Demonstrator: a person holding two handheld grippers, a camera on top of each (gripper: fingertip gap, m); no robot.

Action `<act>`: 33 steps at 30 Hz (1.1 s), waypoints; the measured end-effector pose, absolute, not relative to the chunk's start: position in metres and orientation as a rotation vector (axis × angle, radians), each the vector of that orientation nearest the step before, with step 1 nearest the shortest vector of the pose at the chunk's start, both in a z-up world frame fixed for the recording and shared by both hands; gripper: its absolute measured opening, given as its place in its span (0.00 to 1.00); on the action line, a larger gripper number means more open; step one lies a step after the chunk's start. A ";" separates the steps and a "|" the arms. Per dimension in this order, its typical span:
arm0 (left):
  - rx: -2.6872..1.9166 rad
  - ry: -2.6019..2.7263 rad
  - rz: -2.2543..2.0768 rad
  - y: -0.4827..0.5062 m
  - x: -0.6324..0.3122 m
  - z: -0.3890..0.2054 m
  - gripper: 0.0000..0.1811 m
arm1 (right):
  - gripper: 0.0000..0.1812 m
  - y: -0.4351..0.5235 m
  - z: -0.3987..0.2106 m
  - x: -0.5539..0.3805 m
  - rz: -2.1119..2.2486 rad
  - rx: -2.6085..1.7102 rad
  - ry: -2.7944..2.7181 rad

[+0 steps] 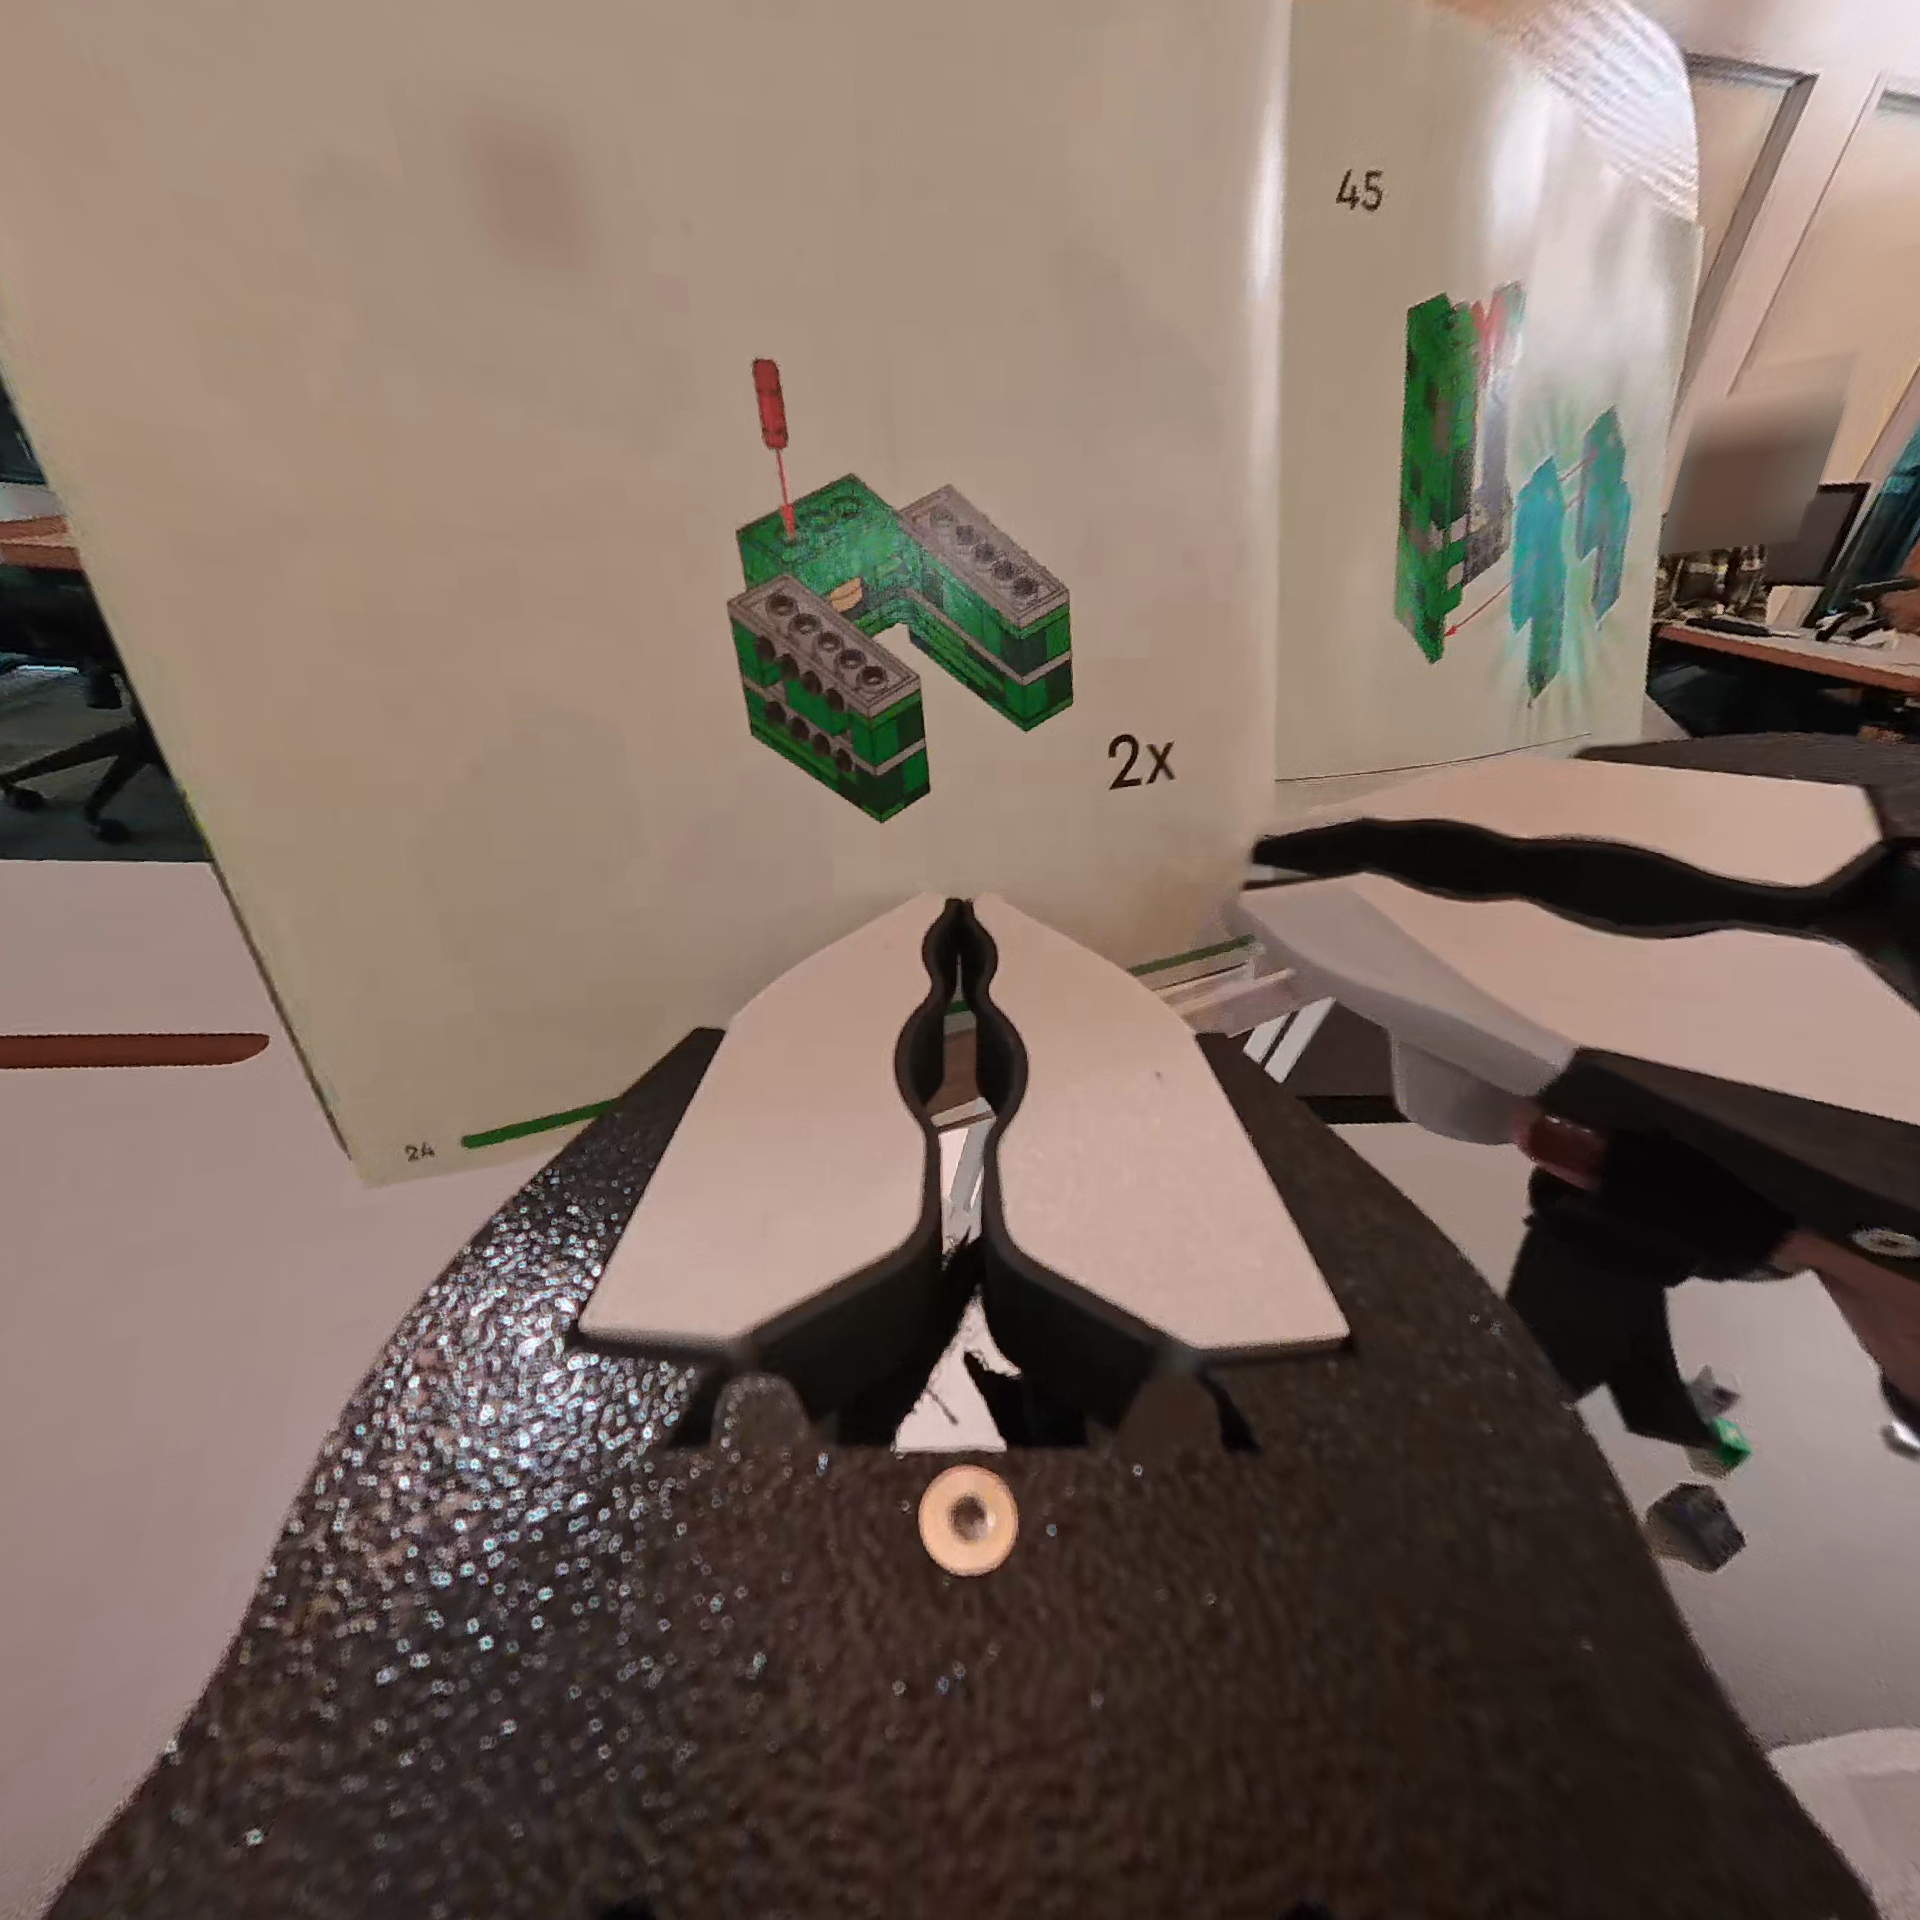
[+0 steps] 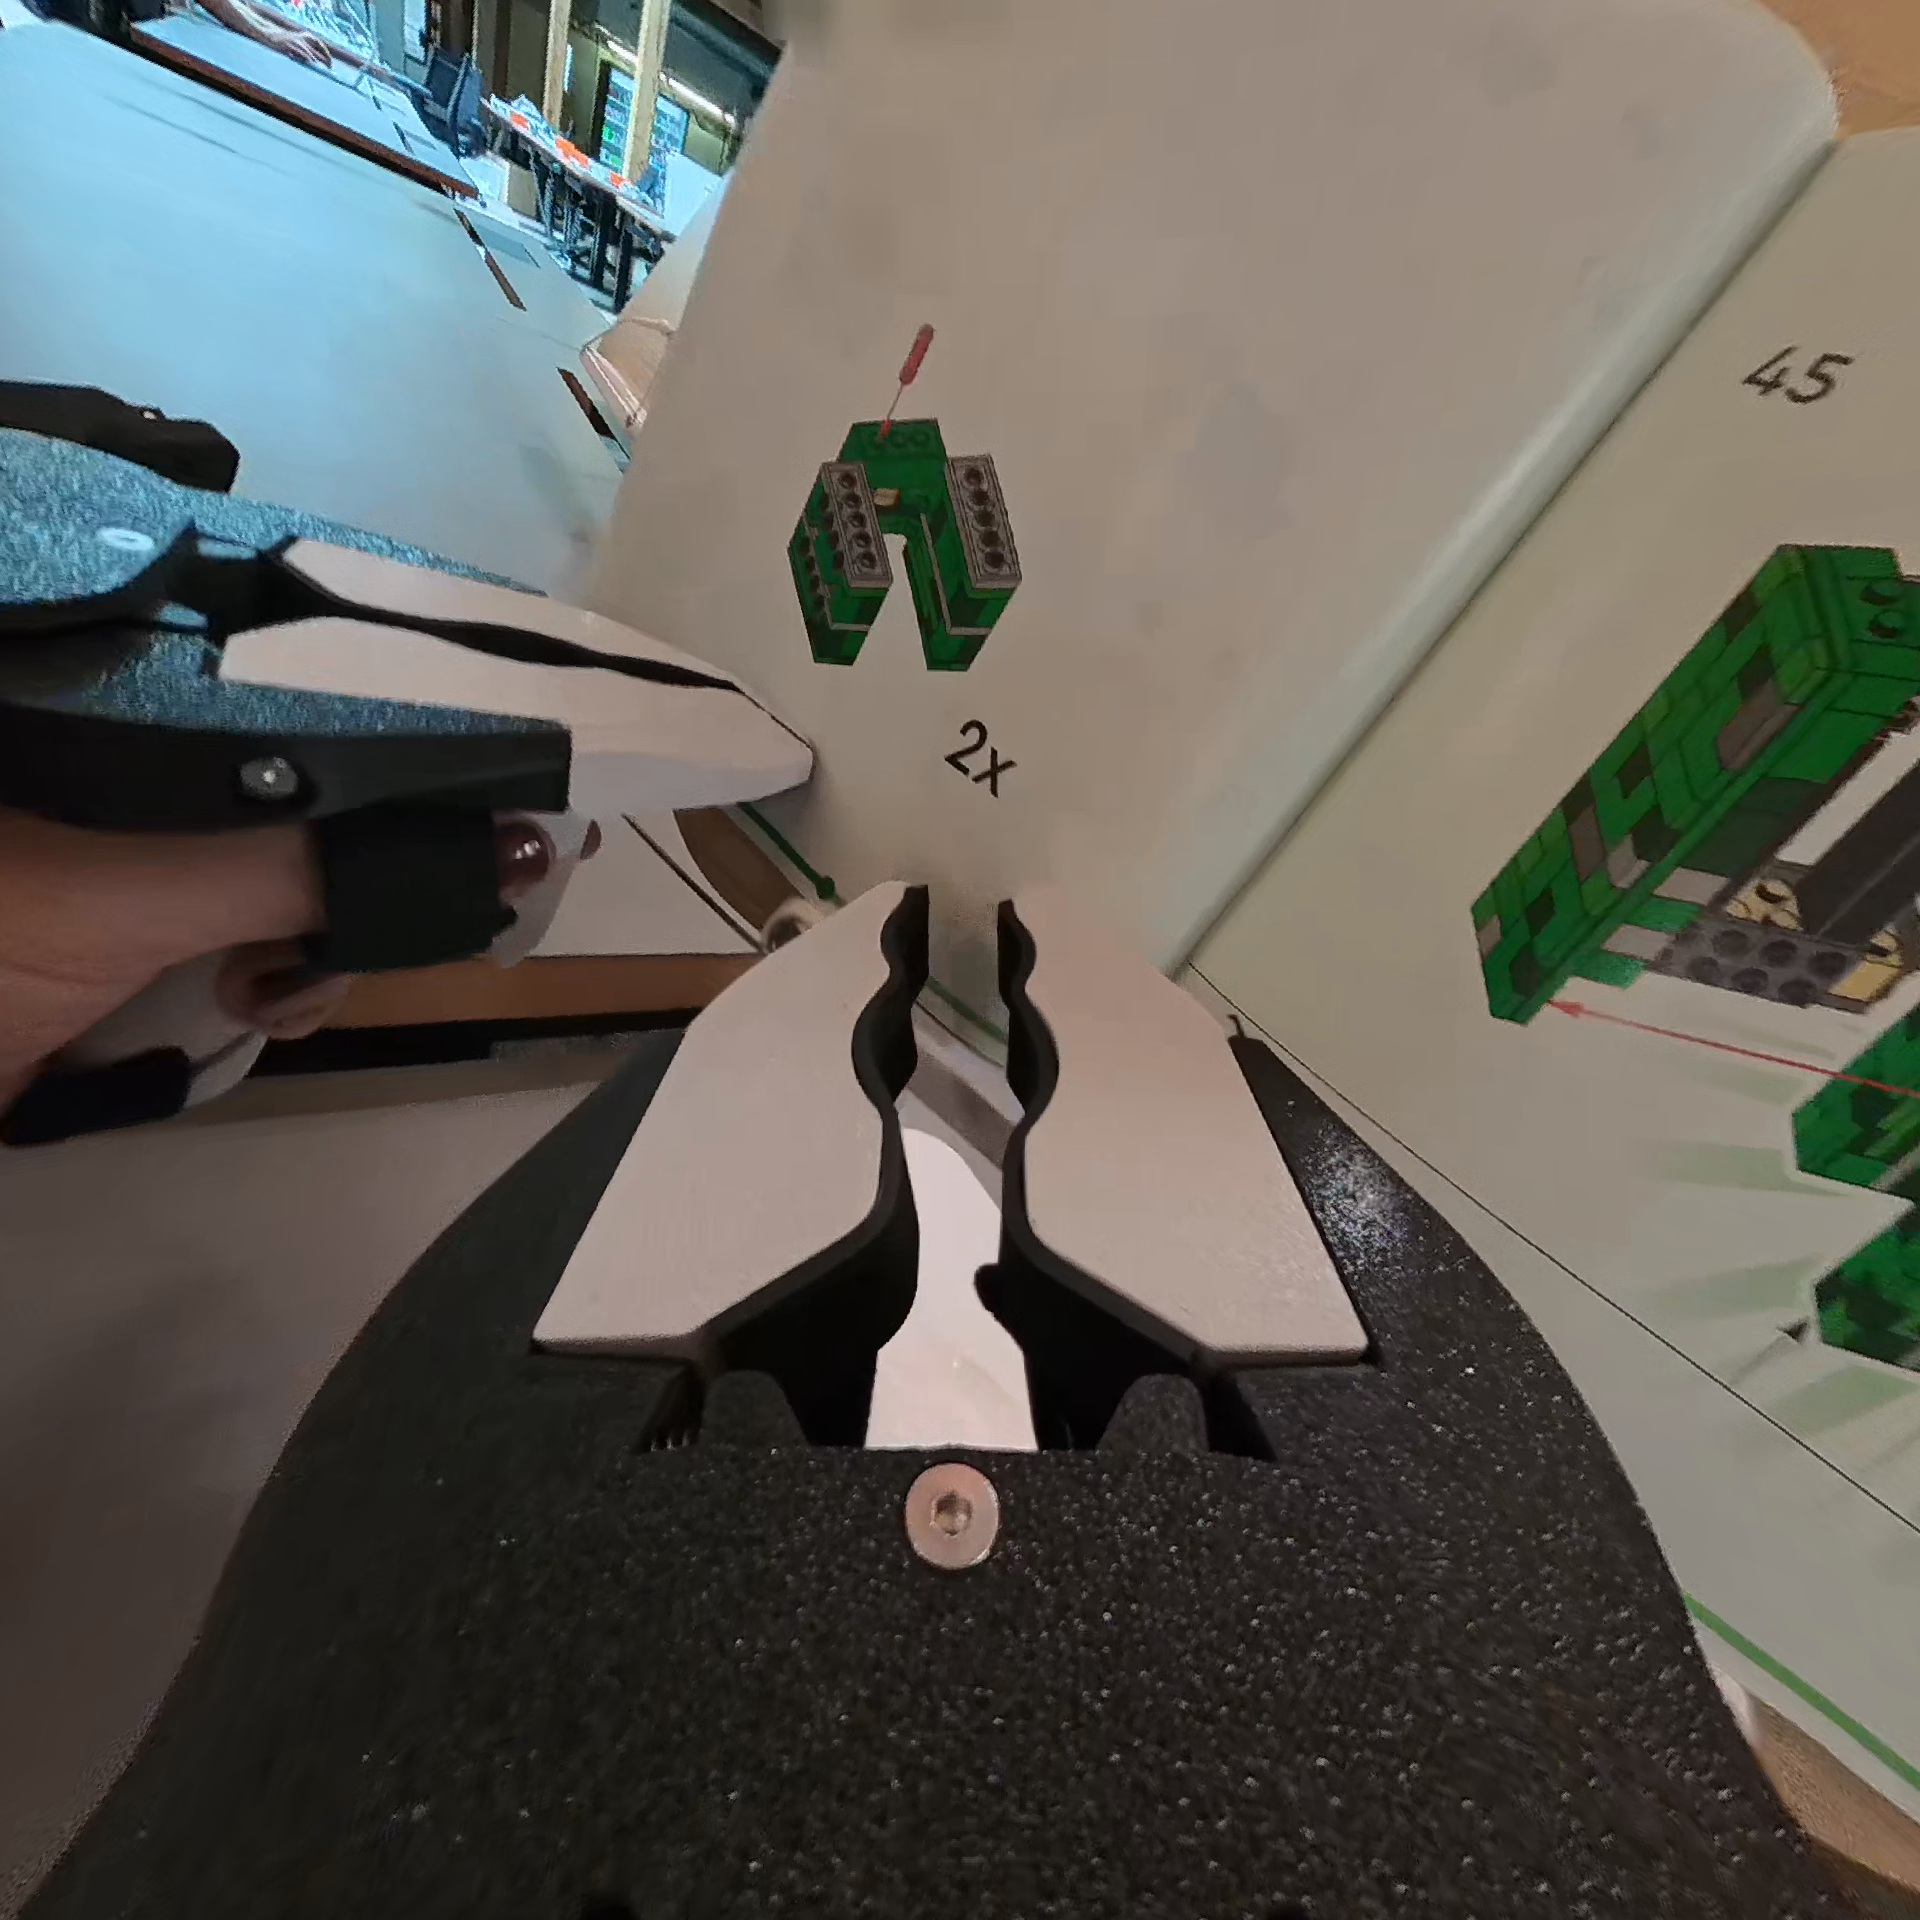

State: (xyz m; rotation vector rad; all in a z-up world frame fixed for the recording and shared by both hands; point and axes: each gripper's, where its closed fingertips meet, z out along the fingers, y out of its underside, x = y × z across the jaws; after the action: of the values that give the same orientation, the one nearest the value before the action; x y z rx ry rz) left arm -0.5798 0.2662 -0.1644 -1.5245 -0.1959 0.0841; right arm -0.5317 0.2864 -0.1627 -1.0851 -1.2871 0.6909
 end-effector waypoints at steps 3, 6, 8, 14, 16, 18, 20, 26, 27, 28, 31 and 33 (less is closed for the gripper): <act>-1.527 -0.210 0.079 0.267 -0.581 -0.166 0.00 | 0.08 0.284 -0.169 -0.520 0.704 -1.054 -1.330; -1.551 -0.237 0.062 0.265 -0.583 -0.168 0.00 | 0.11 0.284 -0.181 -0.511 0.669 -1.037 -1.394; -1.571 -0.256 0.068 0.263 -0.587 -0.170 0.00 | 0.11 0.286 -0.186 -0.504 0.635 -1.016 -1.410; -1.544 -0.279 -0.012 0.263 -0.586 -0.170 0.00 | 0.09 0.313 -0.180 -0.471 0.551 -1.026 -1.201; -1.546 -0.277 -0.006 0.263 -0.586 -0.170 0.00 | 0.09 0.323 -0.183 -0.460 0.581 -1.070 -1.101; -1.546 -0.276 -0.005 0.263 -0.586 -0.171 0.00 | 0.11 0.328 -0.190 -0.454 0.574 -1.090 -1.074; -1.545 -0.279 -0.022 0.264 -0.586 -0.171 0.00 | 0.14 0.331 -0.195 -0.451 0.452 -1.052 -1.090; -1.533 -0.289 -0.063 0.264 -0.585 -0.172 0.00 | 0.10 0.350 -0.192 -0.430 0.700 -1.215 -0.817; -1.533 -0.289 -0.067 0.264 -0.585 -0.172 0.00 | 0.09 0.353 -0.193 -0.427 0.815 -1.262 -0.748; -1.534 -0.288 -0.073 0.264 -0.584 -0.172 0.00 | 0.08 0.357 -0.195 -0.423 0.937 -1.295 -0.674; -1.539 -0.283 -0.085 0.266 -0.583 -0.172 0.00 | 0.11 0.374 -0.210 -0.412 1.189 -1.429 -0.453; -1.540 -0.282 -0.088 0.267 -0.582 -0.173 0.00 | 0.13 0.380 -0.220 -0.407 1.292 -1.477 -0.360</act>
State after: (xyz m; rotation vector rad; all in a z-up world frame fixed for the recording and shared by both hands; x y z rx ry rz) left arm -0.5820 0.2665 -0.1725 -1.5399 -0.2821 -0.0880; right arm -0.4067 0.3804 -0.2198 -1.4775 -0.3597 1.2916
